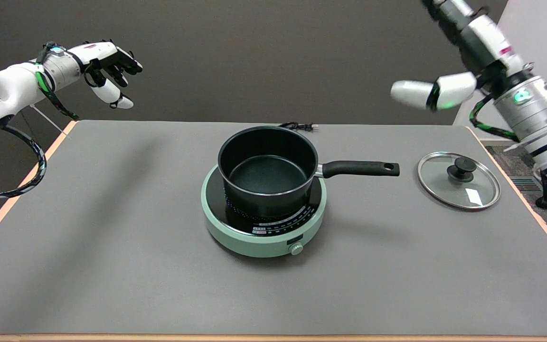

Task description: Pick up the pot.

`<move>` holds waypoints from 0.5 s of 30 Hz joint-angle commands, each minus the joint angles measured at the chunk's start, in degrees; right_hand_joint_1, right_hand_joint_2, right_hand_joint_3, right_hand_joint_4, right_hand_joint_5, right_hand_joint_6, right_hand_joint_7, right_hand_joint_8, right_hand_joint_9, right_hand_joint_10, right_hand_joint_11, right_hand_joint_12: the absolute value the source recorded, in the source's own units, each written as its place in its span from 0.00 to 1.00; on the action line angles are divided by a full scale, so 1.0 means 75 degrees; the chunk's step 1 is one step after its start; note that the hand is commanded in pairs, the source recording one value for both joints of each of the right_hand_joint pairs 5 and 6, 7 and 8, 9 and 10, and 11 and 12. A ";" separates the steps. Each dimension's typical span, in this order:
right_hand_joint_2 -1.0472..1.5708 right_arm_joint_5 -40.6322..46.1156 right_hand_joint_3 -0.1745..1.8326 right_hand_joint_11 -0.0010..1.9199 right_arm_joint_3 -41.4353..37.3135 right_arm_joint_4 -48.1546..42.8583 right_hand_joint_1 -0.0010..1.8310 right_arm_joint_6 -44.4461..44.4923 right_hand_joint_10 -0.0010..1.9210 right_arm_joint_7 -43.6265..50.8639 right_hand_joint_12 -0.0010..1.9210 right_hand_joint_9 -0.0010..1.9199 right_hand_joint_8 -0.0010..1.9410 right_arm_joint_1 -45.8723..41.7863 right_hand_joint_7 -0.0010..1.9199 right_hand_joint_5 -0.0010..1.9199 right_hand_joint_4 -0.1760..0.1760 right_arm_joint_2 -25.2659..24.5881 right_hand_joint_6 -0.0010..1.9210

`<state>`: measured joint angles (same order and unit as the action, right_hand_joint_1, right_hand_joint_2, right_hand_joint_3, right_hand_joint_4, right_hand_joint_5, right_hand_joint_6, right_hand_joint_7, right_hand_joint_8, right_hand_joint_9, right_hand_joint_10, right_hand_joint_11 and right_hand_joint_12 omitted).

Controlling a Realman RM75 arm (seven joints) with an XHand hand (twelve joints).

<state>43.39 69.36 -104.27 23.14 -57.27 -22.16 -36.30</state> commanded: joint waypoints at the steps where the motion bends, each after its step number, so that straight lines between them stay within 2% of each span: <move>1: 0.60 -0.0759 0.34 0.00 -0.1073 -0.0470 0.57 0.1591 0.00 -0.4377 0.00 0.00 0.00 -0.0703 0.00 0.00 0.00 0.0016 0.00; 6: 0.59 -0.1511 0.34 0.00 -0.1215 -0.0469 0.59 0.1558 0.00 -0.4314 0.00 0.00 0.00 -0.1025 0.00 0.00 0.00 -0.0112 0.00; 11: 0.55 -0.2706 0.33 0.00 -0.0925 -0.0460 0.63 0.1271 0.00 -0.4244 0.00 0.00 0.00 -0.1115 0.00 0.00 0.00 -0.0190 0.00; 15: 0.55 -0.3213 0.33 0.00 -0.0622 -0.0470 0.66 0.1144 0.00 -0.3437 0.00 0.00 0.00 -0.1366 0.00 0.00 0.00 -0.0328 0.00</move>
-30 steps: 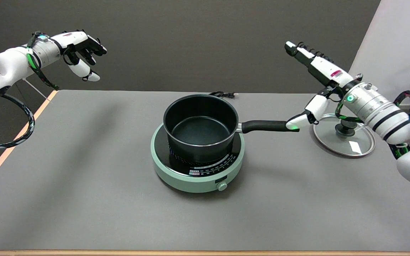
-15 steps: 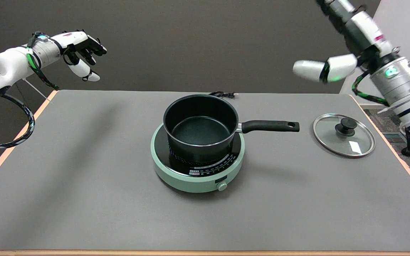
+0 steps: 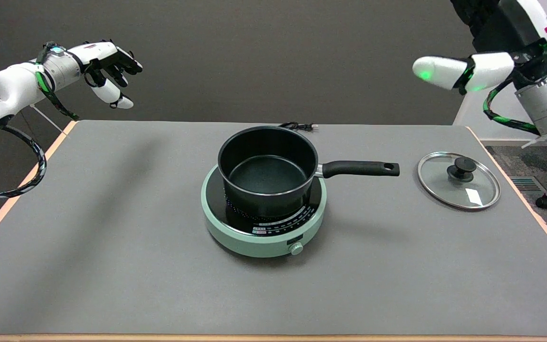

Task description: Pick up the pot.

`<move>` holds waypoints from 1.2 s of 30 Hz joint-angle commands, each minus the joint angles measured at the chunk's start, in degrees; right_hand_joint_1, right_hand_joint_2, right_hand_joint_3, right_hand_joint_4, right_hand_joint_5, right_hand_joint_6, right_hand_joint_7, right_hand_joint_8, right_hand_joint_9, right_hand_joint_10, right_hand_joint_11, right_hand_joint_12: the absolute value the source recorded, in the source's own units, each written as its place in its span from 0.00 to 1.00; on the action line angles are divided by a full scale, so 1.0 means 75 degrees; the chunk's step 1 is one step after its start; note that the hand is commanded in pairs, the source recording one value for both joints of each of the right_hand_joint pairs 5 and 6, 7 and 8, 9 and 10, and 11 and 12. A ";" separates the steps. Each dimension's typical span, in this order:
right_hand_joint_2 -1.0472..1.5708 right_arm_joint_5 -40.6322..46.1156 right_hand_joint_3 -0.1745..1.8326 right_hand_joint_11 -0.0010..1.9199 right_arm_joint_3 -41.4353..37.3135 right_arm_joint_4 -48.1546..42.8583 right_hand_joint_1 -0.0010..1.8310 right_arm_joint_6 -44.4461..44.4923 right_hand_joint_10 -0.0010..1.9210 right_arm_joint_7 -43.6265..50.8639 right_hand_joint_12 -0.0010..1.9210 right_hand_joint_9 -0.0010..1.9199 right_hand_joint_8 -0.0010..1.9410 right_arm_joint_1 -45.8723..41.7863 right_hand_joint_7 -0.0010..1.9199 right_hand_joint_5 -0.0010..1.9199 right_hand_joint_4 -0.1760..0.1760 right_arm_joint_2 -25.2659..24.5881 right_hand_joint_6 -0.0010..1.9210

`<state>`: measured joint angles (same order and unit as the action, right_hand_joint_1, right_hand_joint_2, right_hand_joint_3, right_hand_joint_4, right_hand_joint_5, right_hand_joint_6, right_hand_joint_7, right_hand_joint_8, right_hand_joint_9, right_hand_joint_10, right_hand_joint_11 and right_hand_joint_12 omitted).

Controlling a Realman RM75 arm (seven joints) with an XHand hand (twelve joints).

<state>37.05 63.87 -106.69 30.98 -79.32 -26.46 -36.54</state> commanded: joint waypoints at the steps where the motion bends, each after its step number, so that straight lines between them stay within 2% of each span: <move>1: 0.55 -0.2368 0.34 0.00 0.0243 -0.0144 0.67 0.0077 0.00 -0.0189 0.00 0.00 0.00 -0.0829 0.00 0.00 0.00 -0.0322 0.00; 6: 0.54 -0.2253 0.46 0.02 0.1247 -0.0133 0.71 0.0011 0.02 0.2032 0.02 0.02 0.02 -0.0934 0.02 0.02 0.00 -0.0452 0.02; 11: 0.51 -0.1781 0.53 0.02 0.1753 -0.0081 0.74 0.0086 0.02 0.4758 0.02 0.02 0.02 -0.1236 0.02 0.02 0.00 -0.1006 0.02; 17: 0.42 -0.1664 0.61 0.03 0.1223 -0.0067 0.77 0.1072 0.03 0.6171 0.03 0.03 0.03 -0.2244 0.03 0.03 0.00 -0.1853 0.03; 23: 0.35 -0.0983 0.66 0.02 0.1618 -0.0082 0.78 0.1696 0.02 0.7553 0.02 0.02 0.02 -0.2710 0.02 0.02 0.00 -0.2474 0.02; 26: 0.32 -0.0589 0.66 0.02 0.2215 -0.0095 0.78 0.1921 0.02 0.8337 0.02 0.02 0.02 -0.2351 0.02 0.02 0.00 -0.2633 0.02; 29: 0.30 -0.0021 0.67 0.02 0.3374 -0.0082 0.78 0.1969 0.02 0.9986 0.02 0.02 0.02 -0.1380 0.02 0.02 0.00 -0.2724 0.02; 33: 0.27 0.1353 0.66 0.02 0.5068 -0.0062 0.78 0.1994 0.02 1.3287 0.02 0.02 0.02 -0.0019 0.02 0.02 0.00 -0.3234 0.02; 36: 0.22 0.1382 0.64 0.02 0.5541 -0.0061 0.77 0.1893 0.02 1.4131 0.02 0.02 0.02 0.0571 0.02 0.02 0.00 -0.3606 0.02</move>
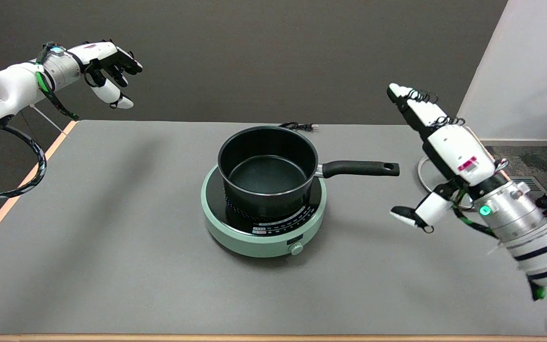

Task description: Pick up the pot.

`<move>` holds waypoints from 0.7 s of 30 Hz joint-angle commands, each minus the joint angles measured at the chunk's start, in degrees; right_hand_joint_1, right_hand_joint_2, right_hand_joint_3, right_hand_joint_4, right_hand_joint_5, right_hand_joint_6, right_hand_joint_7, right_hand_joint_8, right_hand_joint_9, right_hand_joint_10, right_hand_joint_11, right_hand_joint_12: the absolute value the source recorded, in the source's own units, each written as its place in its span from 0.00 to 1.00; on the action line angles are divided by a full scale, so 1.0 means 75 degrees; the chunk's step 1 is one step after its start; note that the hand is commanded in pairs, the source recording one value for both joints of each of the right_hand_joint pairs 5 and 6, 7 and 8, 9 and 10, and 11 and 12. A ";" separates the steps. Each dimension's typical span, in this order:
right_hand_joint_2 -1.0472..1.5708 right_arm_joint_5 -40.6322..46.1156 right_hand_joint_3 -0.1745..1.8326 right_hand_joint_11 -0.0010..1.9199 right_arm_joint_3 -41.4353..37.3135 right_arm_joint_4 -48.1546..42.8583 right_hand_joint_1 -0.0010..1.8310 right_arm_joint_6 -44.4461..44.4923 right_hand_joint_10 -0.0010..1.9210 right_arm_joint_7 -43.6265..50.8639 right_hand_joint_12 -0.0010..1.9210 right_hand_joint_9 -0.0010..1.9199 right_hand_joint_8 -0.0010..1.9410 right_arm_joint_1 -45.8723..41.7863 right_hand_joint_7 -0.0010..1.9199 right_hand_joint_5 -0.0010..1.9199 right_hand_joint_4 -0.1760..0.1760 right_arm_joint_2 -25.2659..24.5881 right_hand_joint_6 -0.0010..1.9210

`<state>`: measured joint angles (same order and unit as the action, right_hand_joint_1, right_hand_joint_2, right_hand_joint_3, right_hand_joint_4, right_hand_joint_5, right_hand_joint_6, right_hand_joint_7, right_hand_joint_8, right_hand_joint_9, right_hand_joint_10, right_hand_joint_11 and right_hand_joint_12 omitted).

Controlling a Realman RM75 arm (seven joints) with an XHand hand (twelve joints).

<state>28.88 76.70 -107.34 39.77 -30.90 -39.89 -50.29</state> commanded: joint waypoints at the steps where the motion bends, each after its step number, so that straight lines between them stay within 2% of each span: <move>1: 0.21 0.2492 0.63 0.02 0.3931 0.0030 0.77 0.0719 0.02 0.7893 0.02 0.02 0.02 0.2527 0.02 0.02 0.00 -0.1905 0.02; 5: 0.19 0.2604 0.59 0.02 0.4052 0.0101 0.76 0.0065 0.02 0.8775 0.02 0.02 0.02 0.3114 0.02 0.02 0.00 -0.2508 0.02; 9: 0.19 0.3717 0.58 0.03 0.4224 0.0201 0.76 -0.0568 0.03 1.0206 0.03 0.03 0.03 0.3525 0.03 0.03 0.00 -0.3141 0.03; 16: 0.18 0.5152 0.56 0.03 0.4547 0.0503 0.77 -0.0215 0.03 1.1964 0.03 0.03 0.03 0.3888 0.03 0.03 0.00 -0.3437 0.03; 21: 0.16 0.6030 0.53 0.03 0.4936 0.0643 0.79 0.0736 0.03 1.2860 0.03 0.03 0.03 0.3816 0.03 0.03 0.00 -0.3462 0.03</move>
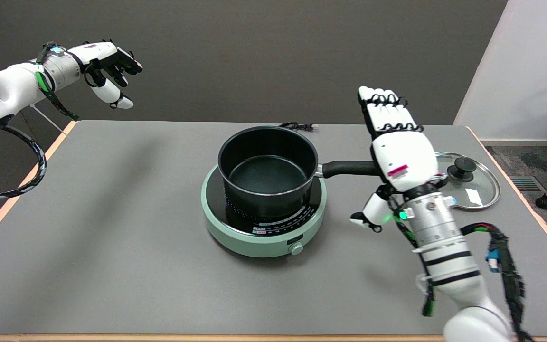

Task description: Pick up the pot.

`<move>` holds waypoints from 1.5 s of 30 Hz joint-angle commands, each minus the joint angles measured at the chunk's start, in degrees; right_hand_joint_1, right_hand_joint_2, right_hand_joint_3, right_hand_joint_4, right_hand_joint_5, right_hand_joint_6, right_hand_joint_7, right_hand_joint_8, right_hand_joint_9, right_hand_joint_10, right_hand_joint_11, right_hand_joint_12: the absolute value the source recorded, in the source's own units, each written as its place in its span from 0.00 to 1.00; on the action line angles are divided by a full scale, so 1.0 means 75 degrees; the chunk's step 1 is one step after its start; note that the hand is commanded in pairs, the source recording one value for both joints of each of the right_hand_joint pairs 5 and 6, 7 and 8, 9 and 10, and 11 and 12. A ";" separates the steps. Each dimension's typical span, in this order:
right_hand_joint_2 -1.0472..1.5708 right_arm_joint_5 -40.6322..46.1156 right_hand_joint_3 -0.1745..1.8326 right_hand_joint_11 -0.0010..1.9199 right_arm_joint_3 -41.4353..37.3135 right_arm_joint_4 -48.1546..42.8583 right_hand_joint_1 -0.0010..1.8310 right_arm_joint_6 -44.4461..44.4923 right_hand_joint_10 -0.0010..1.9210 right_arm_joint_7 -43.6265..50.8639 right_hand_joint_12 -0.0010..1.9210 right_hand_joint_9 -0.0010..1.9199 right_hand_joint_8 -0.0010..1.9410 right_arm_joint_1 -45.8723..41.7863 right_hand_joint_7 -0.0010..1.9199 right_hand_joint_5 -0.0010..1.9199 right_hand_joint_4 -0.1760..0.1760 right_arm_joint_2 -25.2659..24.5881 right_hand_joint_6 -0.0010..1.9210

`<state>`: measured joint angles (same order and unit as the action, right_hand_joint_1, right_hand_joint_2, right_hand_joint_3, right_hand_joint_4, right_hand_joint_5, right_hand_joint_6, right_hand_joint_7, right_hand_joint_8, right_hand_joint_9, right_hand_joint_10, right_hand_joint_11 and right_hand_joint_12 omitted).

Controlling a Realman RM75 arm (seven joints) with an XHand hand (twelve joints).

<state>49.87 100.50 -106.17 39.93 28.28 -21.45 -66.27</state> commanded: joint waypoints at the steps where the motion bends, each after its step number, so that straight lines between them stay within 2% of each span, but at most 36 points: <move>1: 0.15 0.3300 0.53 0.03 0.1806 0.0479 0.79 0.0864 0.03 0.5097 0.03 0.03 0.03 0.1320 0.03 0.03 0.00 -0.1332 0.03; 9: 0.12 0.3364 0.53 0.02 0.1837 -0.0120 0.80 0.1587 0.02 0.5923 0.02 0.02 0.02 0.0712 0.02 0.02 0.00 -0.1269 0.02; 15: 0.11 0.3289 0.52 0.02 0.1840 -0.0106 0.79 0.1800 0.02 0.5880 0.02 0.02 0.02 0.0661 0.02 0.02 0.00 -0.1253 0.02; 32: 0.13 0.5530 0.50 0.02 0.1573 0.0075 0.78 0.1718 0.02 0.6033 0.02 0.02 0.02 0.1783 0.02 0.02 0.00 -0.0572 0.02; 45: 0.15 0.5803 0.52 0.01 0.1592 0.0217 0.78 0.1696 0.01 0.6305 0.01 0.01 0.01 0.2182 0.01 0.01 0.00 -0.0526 0.01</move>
<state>87.36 112.38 -105.45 52.46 71.90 -9.56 -71.57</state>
